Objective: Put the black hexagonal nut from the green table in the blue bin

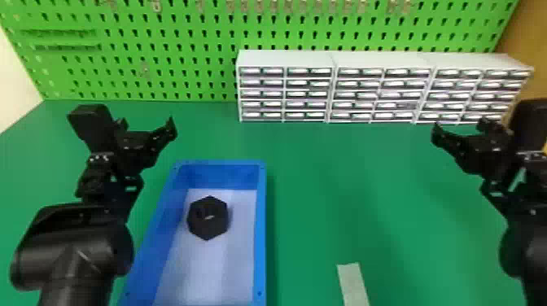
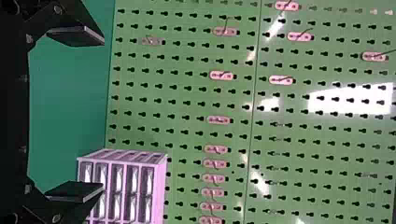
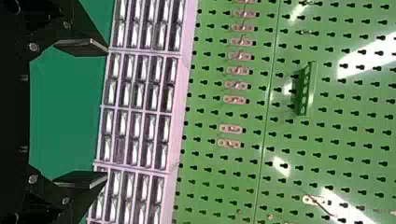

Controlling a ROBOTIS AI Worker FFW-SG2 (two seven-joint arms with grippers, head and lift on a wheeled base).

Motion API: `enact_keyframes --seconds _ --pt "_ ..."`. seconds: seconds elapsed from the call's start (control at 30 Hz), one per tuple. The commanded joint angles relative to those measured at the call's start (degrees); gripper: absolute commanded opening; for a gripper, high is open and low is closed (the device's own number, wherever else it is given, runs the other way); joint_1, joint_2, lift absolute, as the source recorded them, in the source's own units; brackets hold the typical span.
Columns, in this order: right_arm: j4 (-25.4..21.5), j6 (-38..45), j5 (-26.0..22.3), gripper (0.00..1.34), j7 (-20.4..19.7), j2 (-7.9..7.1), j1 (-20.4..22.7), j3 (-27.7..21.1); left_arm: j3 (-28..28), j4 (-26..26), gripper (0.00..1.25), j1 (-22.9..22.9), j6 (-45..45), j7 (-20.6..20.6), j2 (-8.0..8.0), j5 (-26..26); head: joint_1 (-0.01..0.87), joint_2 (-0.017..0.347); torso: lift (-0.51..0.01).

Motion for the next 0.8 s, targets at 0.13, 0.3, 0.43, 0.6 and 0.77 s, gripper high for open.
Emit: enact_keyframes --seconds 0.13,0.3,0.43,0.6,0.77 --pt "0.0 -0.7 0.1 1.00 -0.1 0.04 0.7 0.3 1.0 -0.3 1.07 -1.1 0.9 -0.5 0.87 -0.3 0.686 0.051 -0.097" --pt "0.0 -1.4 0.1 0.99 -0.2 0.22 1.1 0.3 1.1 -0.4 1.07 -1.0 0.9 -0.6 0.87 0.1 0.686 0.051 -0.097" --pt "0.0 -3.4 0.4 0.99 -0.2 0.22 1.7 0.3 0.8 -0.4 1.07 -0.8 0.9 -0.6 0.78 0.1 0.686 0.051 -0.097" --pt "0.2 -5.9 0.5 0.99 -0.5 0.48 2.4 0.3 0.5 -0.4 1.07 -0.5 1.1 -0.6 0.78 0.1 0.686 0.051 -0.097" --pt "0.3 -6.7 0.4 0.99 -0.7 0.83 2.9 0.3 0.5 -0.4 1.07 -0.5 1.1 -0.6 0.78 0.2 0.686 0.051 -0.097"
